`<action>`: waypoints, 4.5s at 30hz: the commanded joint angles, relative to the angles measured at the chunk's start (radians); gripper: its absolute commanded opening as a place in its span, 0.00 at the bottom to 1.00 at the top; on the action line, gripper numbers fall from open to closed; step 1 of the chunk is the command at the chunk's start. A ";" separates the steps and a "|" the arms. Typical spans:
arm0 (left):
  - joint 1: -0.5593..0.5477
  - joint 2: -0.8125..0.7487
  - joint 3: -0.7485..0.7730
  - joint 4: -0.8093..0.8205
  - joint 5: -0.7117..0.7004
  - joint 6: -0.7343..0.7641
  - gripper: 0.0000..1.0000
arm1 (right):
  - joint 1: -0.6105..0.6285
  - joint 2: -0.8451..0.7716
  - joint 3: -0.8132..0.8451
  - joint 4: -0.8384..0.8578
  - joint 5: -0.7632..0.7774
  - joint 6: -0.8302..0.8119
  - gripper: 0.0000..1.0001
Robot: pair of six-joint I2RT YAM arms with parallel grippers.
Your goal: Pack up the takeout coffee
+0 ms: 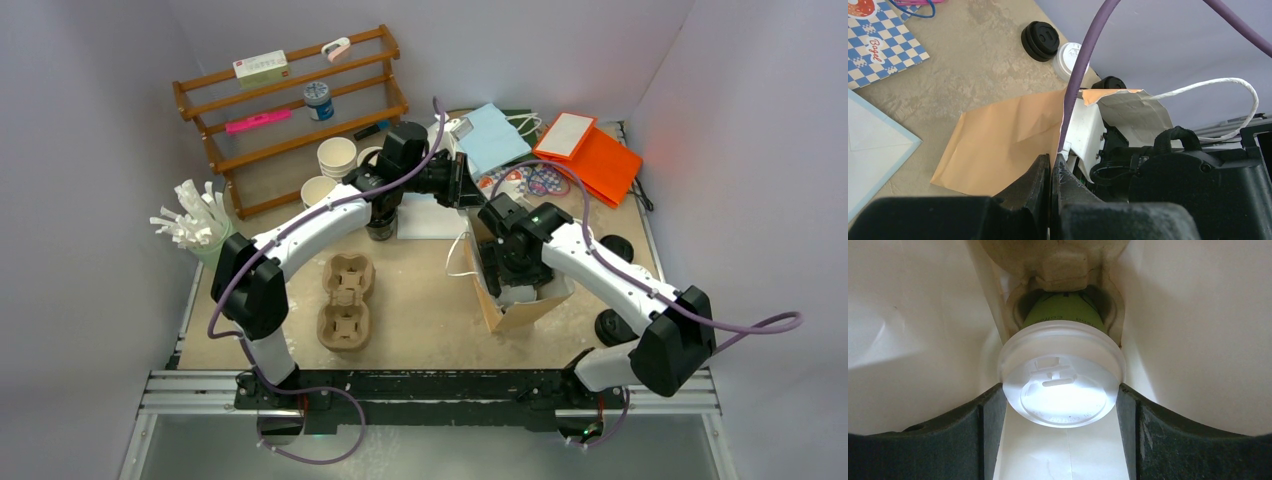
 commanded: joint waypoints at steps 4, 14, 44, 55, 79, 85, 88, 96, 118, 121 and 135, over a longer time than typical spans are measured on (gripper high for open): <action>-0.032 -0.058 -0.017 0.036 0.150 -0.040 0.00 | 0.001 0.022 -0.013 0.166 -0.192 0.032 0.22; -0.028 -0.037 -0.001 0.025 0.165 -0.029 0.00 | -0.001 0.037 0.071 0.117 -0.157 0.001 0.39; 0.023 -0.014 0.051 -0.092 0.114 0.029 0.00 | -0.001 -0.054 0.235 -0.010 -0.053 -0.038 0.97; 0.029 -0.034 0.072 -0.138 0.099 0.060 0.00 | -0.001 -0.027 0.192 -0.009 0.009 -0.067 0.97; 0.037 0.019 0.111 -0.136 0.009 0.072 0.00 | 0.001 -0.134 0.488 -0.081 -0.004 -0.048 0.80; 0.038 0.039 0.121 -0.132 -0.038 0.076 0.00 | 0.001 -0.084 0.610 -0.096 0.128 -0.106 0.78; 0.038 0.052 0.133 -0.178 -0.063 0.090 0.00 | -0.001 -0.058 0.655 -0.115 0.192 -0.073 0.78; 0.038 -0.004 0.083 -0.242 -0.166 0.040 0.00 | -0.005 -0.066 0.780 -0.240 0.305 0.089 0.78; 0.030 -0.291 -0.094 -0.447 -0.509 -0.095 0.07 | -0.007 -0.273 0.388 -0.236 0.126 0.494 0.77; 0.030 -0.304 -0.109 -0.435 -0.508 -0.097 0.15 | -0.006 -0.294 0.384 -0.235 0.128 0.519 0.77; 0.047 -0.234 0.017 -0.476 -0.458 -0.003 0.44 | -0.007 -0.273 0.312 -0.230 0.031 0.504 0.68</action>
